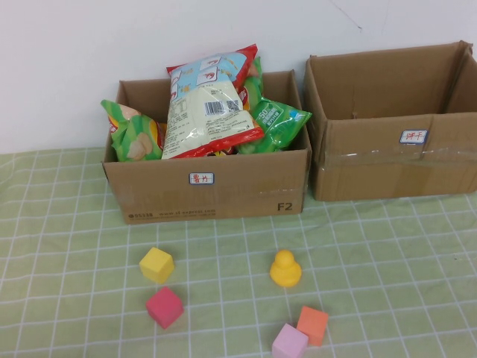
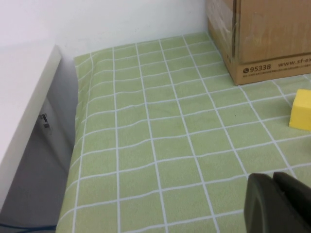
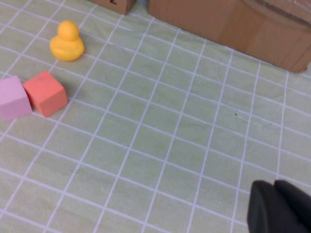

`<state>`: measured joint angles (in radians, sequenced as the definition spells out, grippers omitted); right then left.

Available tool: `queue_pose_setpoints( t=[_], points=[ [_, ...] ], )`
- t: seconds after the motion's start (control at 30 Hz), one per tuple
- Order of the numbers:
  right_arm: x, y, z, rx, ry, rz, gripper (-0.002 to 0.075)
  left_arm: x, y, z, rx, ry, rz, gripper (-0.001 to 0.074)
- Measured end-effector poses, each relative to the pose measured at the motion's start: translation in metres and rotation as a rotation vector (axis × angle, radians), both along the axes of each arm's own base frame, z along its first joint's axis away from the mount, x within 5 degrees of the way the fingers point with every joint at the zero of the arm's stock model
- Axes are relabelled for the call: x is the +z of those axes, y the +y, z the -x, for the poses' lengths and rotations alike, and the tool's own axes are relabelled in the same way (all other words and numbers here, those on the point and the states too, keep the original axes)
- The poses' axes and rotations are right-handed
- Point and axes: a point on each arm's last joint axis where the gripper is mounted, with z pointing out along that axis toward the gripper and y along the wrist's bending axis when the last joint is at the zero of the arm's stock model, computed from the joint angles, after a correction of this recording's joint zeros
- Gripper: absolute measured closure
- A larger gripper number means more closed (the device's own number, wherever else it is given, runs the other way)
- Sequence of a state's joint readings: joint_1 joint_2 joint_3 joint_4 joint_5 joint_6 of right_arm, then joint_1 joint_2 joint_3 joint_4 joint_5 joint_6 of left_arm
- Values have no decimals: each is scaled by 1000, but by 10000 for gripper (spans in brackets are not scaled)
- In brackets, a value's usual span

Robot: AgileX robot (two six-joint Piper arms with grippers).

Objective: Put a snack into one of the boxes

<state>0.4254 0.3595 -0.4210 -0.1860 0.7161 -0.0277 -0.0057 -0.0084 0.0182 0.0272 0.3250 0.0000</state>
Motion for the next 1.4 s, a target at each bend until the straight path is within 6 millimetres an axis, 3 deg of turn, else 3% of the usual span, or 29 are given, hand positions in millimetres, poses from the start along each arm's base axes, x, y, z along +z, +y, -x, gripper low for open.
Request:
queue_pose_setpoints(
  t=[0.43, 1.4],
  points=[
    [0, 0, 0, 0, 1, -2, 726, -1, -2, 1, 8, 16, 104, 736],
    [3, -4, 6, -36, -33, -36, 727, 0, -2, 1, -12, 8, 53, 736]
  ],
)
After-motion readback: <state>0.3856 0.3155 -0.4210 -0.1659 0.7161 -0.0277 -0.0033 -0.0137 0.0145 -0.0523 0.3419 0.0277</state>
